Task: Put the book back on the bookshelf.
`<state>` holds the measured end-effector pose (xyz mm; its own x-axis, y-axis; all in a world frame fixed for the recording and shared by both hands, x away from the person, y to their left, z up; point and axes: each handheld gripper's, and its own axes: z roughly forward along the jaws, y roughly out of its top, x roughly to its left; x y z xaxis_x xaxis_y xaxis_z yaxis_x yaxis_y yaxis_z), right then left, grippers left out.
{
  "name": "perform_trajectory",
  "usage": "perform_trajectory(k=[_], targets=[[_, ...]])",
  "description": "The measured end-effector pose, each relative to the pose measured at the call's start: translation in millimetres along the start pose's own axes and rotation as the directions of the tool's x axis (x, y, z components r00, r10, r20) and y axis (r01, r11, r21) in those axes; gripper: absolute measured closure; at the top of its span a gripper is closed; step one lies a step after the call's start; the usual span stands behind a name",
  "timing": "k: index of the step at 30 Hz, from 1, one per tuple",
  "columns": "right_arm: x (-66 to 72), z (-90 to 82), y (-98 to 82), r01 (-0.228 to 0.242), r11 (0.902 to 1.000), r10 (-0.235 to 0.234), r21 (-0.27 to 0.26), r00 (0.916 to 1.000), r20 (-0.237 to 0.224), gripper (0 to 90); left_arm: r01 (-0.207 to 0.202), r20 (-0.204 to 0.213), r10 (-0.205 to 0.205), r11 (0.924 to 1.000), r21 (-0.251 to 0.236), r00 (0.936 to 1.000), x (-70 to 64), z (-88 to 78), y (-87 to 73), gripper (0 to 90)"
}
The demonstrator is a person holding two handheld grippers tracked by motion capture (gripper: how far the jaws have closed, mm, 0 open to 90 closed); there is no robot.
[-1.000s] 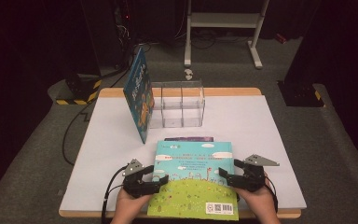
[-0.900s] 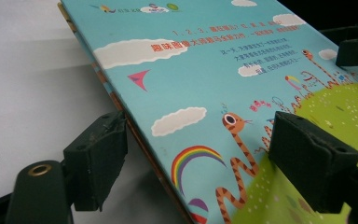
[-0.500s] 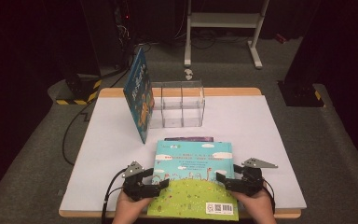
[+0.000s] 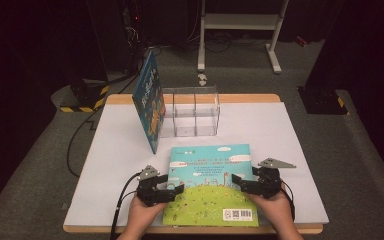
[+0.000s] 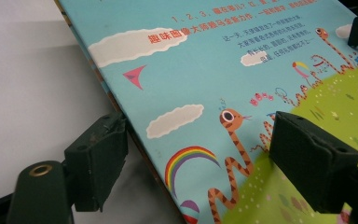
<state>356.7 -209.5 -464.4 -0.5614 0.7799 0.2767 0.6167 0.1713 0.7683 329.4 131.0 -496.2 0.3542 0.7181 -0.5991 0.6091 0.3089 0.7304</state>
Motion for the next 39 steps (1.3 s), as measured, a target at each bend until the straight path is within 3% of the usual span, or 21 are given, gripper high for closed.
perform_trajectory(k=[7,10,16,21,31,39], targets=[[-22.8,15.0,9.6,-0.054,0.9981,0.055,0.029,0.9984,-0.013,16.3,-0.031,0.012,0.031,0.9987,-0.041,0.9994,2.5,9.7,12.7,21.5],[-25.1,13.2,4.7,-0.043,0.9988,0.043,0.024,0.999,0.011,15.7,-0.02,0.016,0.021,0.9993,-0.032,0.9997,3.6,5.7,13.3,22.3],[-19.2,1.0,-10.7,-0.064,0.9979,0.064,0.012,0.9979,-0.011,14.6,0.041,0.055,-0.041,0.9991,-0.013,0.9976,6.6,5.7,8.6,17.7],[-13.4,1.7,-14.2,-0.062,0.9979,0.062,0.022,0.9976,-0.03,13.9,0.063,0.085,-0.064,0.9979,0.01,0.9944,4.9,9.5,6.7,16.0],[-17.5,10.4,-10.2,-0.099,0.9937,0.103,0.052,0.9924,-0.068,14.6,0.042,0.076,-0.043,0.9991,0.01,0.9962,1.9,8.4,8.5,17.0],[-11.8,6.8,-5.4,-0.085,0.9948,0.087,0.057,0.9954,-0.041,16.0,0.027,0.066,-0.028,0.9996,0.011,0.9974,-0.5,6.7,11.3,19.0]])
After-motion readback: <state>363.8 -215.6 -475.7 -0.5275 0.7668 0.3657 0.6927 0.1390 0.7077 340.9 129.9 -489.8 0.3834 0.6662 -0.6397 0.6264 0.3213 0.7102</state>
